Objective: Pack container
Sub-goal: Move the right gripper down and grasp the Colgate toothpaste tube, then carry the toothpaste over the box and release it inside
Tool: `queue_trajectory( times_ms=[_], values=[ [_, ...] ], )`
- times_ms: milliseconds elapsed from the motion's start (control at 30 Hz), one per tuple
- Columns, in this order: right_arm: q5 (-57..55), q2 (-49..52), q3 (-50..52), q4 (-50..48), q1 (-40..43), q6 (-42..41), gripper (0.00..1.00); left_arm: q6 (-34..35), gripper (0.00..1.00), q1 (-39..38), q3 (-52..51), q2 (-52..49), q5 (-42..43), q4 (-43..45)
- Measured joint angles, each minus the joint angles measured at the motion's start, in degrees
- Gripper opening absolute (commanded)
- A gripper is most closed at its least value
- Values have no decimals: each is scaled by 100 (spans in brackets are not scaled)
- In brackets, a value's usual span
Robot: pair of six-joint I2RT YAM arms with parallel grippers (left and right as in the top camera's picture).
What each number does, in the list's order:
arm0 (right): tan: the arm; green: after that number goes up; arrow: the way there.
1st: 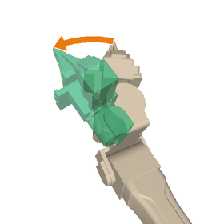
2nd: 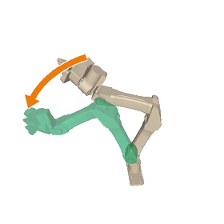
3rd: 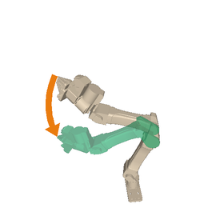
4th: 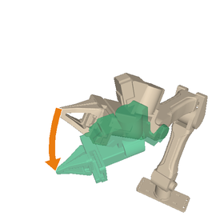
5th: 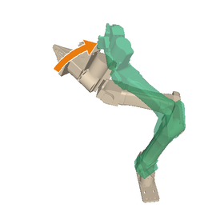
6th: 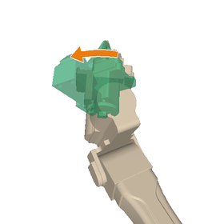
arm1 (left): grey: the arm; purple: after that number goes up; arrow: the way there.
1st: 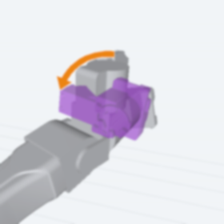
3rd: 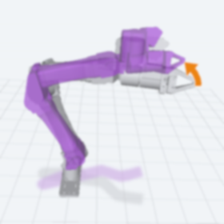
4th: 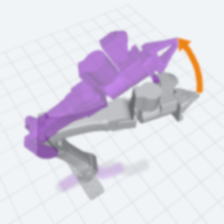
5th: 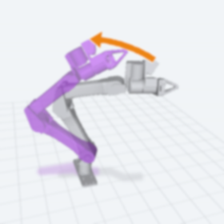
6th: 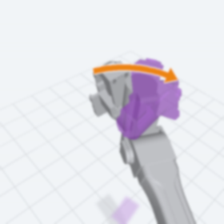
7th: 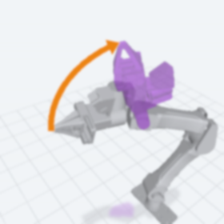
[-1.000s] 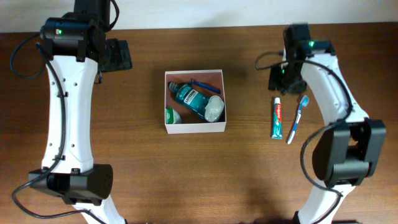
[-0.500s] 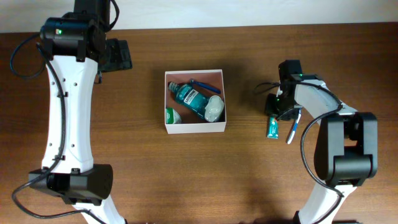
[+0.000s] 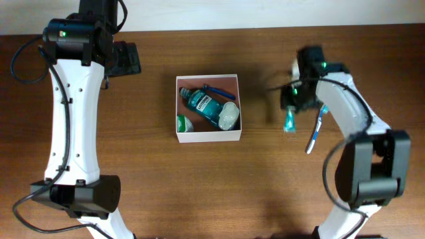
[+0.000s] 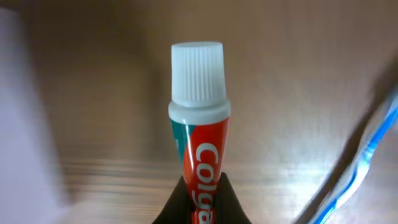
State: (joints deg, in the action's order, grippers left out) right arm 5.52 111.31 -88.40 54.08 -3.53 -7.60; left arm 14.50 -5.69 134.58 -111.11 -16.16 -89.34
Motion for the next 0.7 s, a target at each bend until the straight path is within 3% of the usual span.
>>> queue_trajectory(
  times_ms=[233, 433, 700],
  values=[
    [175, -581, -1537, -511, -1182, 1244, 4, 0, 100, 0, 0, 0, 2, 0],
    [236, -509, -1602, -1202, -2022, 2728, 4, 0, 100, 0, 0, 0, 2, -2],
    [256, 302, -1600, -1259, -2500, 4312, 4, 0, 100, 0, 0, 0, 2, 0]
  ],
)
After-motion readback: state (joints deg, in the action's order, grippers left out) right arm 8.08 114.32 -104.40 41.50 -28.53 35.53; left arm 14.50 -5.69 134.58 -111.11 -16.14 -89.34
